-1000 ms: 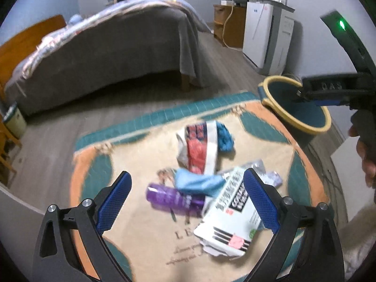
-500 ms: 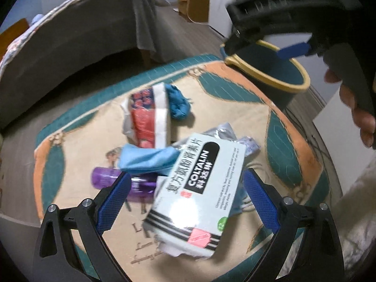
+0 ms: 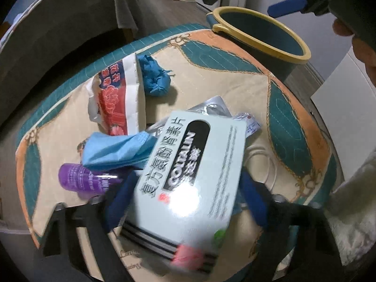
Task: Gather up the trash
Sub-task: 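Move both tools back to the rug and grasp the COLTALIN box with the left tool, then grasp the blue face mask with the right tool while the left tool holds the box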
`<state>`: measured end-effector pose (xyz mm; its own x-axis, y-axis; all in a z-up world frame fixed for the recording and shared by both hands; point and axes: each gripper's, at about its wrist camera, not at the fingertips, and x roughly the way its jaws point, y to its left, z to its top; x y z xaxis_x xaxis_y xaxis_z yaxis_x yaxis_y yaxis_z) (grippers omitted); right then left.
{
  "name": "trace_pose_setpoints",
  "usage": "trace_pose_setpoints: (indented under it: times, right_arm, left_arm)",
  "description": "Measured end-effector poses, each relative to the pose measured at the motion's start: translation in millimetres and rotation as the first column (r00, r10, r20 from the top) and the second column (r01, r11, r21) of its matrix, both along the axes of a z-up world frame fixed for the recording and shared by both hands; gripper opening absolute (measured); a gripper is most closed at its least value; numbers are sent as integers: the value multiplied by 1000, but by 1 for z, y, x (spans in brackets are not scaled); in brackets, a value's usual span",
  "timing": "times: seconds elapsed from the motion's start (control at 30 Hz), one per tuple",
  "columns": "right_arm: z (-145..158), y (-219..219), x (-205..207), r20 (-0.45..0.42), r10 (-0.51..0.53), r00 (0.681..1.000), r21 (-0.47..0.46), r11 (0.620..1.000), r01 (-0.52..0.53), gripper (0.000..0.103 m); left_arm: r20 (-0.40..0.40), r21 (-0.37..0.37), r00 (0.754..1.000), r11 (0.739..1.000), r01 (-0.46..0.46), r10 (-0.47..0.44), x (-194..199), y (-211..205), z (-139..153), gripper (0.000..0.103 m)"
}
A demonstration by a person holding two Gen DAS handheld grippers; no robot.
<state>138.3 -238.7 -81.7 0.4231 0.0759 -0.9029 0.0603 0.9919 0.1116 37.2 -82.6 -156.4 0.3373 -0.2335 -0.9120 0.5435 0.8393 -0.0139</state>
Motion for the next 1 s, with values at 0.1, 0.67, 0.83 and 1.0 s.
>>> trace_pose_setpoints:
  times: [0.1,0.67,0.83,1.0]
  right_arm:
    - [0,2,2,1,5,1000,0,1000,-5,97]
    - [-5,50,14,-18,55,998,18,998,-55,97]
    - [-23,81,19,-67,100,993,38,995,-98,97]
    - [-42,113,16,-110,174,979,33,985,-171,84]
  left_arm:
    - [-19,-19,1000,1000,-4,4,2,3,2,77]
    - [148,-40,961,972,-230,234,16,84,69,73]
    - [179,-9,932,947,-320,316,22,126,73,73]
    - [180,-10,912,928,-373,369,25,156,74,73]
